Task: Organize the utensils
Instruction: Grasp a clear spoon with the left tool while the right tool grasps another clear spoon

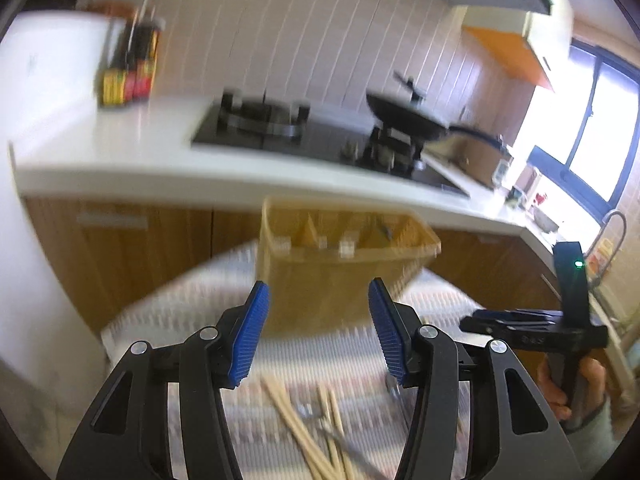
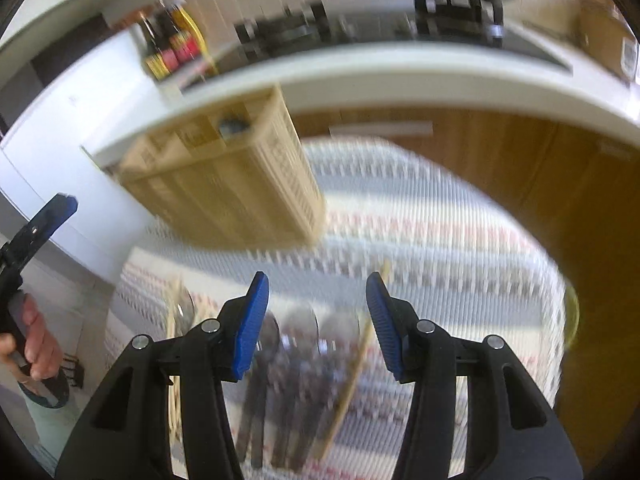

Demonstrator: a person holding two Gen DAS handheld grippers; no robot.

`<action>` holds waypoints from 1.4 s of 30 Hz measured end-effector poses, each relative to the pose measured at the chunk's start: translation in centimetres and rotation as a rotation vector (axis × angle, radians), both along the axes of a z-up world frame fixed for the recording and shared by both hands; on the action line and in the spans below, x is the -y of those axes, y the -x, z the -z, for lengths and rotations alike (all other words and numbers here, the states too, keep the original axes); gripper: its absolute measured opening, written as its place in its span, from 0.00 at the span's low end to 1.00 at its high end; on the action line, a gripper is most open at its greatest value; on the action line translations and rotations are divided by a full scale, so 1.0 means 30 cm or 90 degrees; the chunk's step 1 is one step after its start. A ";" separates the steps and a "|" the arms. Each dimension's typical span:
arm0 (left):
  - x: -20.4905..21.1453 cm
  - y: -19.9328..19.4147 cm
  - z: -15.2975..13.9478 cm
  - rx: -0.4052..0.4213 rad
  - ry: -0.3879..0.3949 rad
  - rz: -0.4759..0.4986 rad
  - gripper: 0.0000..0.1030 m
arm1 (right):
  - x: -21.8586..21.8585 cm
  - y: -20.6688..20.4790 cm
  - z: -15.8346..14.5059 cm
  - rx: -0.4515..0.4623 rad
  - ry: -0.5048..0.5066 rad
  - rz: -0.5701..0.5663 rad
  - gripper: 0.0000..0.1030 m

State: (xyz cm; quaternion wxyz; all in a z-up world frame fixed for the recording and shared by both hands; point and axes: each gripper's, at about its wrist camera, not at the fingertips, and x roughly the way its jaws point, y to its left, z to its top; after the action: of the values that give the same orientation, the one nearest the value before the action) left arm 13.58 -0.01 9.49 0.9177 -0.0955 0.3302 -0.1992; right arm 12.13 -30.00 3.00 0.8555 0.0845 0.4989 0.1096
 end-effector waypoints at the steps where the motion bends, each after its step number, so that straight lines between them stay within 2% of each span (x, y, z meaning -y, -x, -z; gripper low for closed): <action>1: -0.007 0.001 0.027 -0.030 0.000 0.003 0.48 | 0.005 0.004 0.017 -0.012 0.004 0.004 0.46; 5: -0.023 -0.007 0.152 -0.139 -0.017 0.009 0.46 | 0.019 0.026 0.082 -0.061 -0.021 0.004 0.38; 8: -0.033 -0.011 0.257 -0.208 -0.019 0.010 0.41 | 0.004 0.047 0.112 -0.081 -0.033 -0.008 0.37; 9: -0.034 -0.011 0.283 -0.224 -0.009 0.015 0.37 | -0.006 0.055 0.123 -0.090 -0.041 -0.016 0.37; 12: -0.022 -0.007 0.336 -0.258 0.030 0.038 0.36 | -0.037 0.063 0.142 -0.117 -0.053 -0.028 0.34; 18: 0.049 0.018 0.370 -0.286 0.030 0.079 0.32 | -0.049 0.072 0.177 -0.143 -0.040 -0.030 0.31; 23: 0.096 0.030 0.418 -0.313 -0.004 0.072 0.31 | -0.081 0.058 0.228 -0.165 -0.003 -0.027 0.28; 26: 0.113 0.024 0.422 -0.315 -0.004 0.069 0.31 | -0.100 0.056 0.231 -0.164 0.006 -0.029 0.28; 32: 0.194 -0.023 0.440 -0.329 -0.057 0.054 0.33 | -0.150 0.031 0.228 -0.167 0.041 -0.036 0.28; 35: 0.246 -0.027 0.441 -0.312 -0.101 0.046 0.33 | -0.172 0.014 0.240 -0.170 0.060 -0.044 0.28; 37: 0.270 -0.027 0.442 -0.303 -0.135 0.039 0.28 | -0.191 0.011 0.242 -0.170 0.080 -0.045 0.22; 38: 0.282 -0.026 0.444 -0.299 -0.153 0.035 0.21 | -0.199 0.009 0.245 -0.169 0.098 -0.043 0.12; 40: 0.299 -0.025 0.447 -0.290 -0.178 0.028 0.14 | -0.207 0.012 0.250 -0.166 0.103 -0.047 0.11; 42: 0.295 -0.024 0.449 -0.290 -0.162 0.027 0.11 | -0.208 0.016 0.251 -0.164 0.097 -0.047 0.11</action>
State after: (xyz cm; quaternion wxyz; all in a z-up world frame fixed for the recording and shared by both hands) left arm 14.31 -8.86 -3.98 0.8201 -0.0146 0.5524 -0.1487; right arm 11.64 -23.75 -4.54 0.7838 0.0148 0.6141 0.0909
